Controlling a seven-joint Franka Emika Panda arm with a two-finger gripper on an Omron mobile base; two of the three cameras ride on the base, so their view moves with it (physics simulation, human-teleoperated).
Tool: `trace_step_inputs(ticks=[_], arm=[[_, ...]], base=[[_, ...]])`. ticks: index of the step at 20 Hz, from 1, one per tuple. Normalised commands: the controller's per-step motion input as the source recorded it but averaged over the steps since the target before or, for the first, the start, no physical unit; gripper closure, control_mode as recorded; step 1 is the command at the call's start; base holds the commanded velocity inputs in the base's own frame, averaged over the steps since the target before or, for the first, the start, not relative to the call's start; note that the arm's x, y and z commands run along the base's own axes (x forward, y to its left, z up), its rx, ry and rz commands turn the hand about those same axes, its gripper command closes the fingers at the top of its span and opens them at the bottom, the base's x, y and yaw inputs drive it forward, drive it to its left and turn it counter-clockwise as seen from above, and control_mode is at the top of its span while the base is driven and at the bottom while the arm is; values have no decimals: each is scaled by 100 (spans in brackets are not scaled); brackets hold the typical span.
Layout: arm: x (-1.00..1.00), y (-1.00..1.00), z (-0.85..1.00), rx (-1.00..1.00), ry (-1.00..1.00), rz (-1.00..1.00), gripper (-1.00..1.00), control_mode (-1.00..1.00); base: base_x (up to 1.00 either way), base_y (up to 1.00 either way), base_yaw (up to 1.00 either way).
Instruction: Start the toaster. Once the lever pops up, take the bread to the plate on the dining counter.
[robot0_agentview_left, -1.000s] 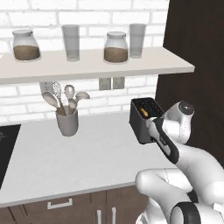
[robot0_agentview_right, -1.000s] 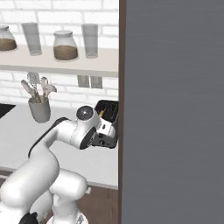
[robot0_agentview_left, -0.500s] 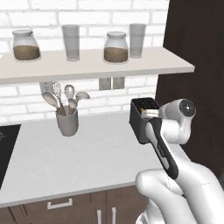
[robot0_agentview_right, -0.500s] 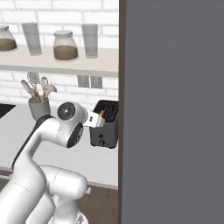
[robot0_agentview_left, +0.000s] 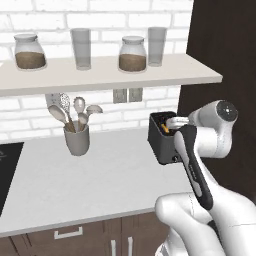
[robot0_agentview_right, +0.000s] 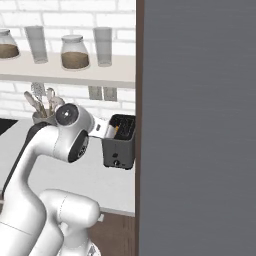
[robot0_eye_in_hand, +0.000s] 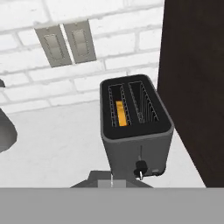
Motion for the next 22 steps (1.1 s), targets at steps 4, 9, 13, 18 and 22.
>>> trace_step_inputs(ticks=[4,9,13,18,22], arm=[[-40,3,0,-3,10,4,100,-100],[-13,14,0,-10,0,1,100,-100],[0,25,1,-8,0,0,100,-100],[0,4,0,-2,2,0,100,-100],[6,0,4,0,4,0,-100,-100]], base=[[0,0,0],[0,0,0],[0,0,0],[0,0,0],[0,0,0]])
